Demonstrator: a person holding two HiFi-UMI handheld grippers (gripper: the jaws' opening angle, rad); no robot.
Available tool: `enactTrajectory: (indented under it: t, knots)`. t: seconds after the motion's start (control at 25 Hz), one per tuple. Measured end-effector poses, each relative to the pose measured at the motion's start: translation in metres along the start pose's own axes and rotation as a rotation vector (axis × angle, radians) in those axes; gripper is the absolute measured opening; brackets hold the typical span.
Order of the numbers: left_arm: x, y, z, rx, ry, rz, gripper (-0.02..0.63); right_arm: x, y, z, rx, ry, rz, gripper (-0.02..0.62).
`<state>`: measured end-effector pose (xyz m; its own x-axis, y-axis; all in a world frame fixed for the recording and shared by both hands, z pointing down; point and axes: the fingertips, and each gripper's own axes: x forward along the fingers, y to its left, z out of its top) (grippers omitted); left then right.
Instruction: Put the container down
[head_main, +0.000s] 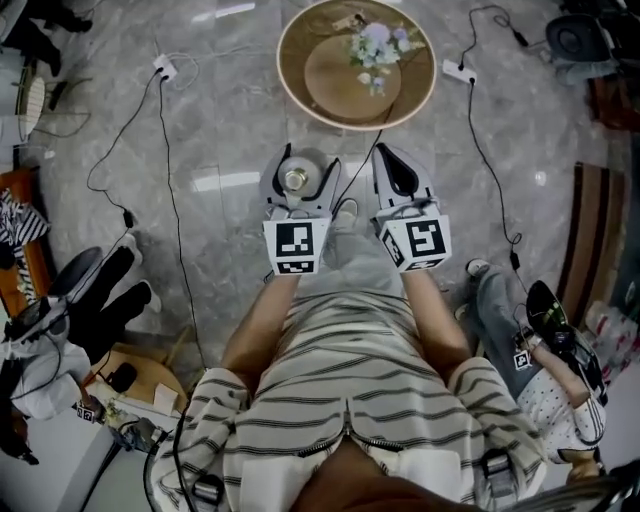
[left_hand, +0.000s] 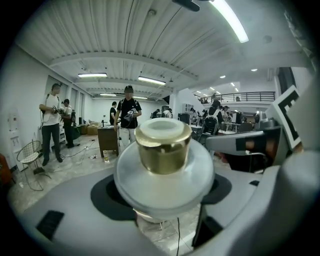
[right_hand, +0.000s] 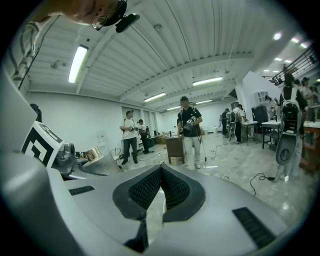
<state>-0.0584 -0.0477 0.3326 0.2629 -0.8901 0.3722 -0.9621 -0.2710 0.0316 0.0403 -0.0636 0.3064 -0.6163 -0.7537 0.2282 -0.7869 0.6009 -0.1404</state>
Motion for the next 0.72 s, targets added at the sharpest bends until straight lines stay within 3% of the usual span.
enactTrajectory:
  t: [0.32, 0.72]
  knots:
    - [0.056, 0.033, -0.031, 0.013, 0.029, -0.062, 0.331, 0.064, -0.015, -0.031, 0.045, 0.002, -0.055, 0.007]
    - [0.139, 0.082, -0.096, -0.011, 0.087, -0.057, 0.331, 0.146, -0.038, -0.101, 0.068, 0.044, -0.090, 0.008]
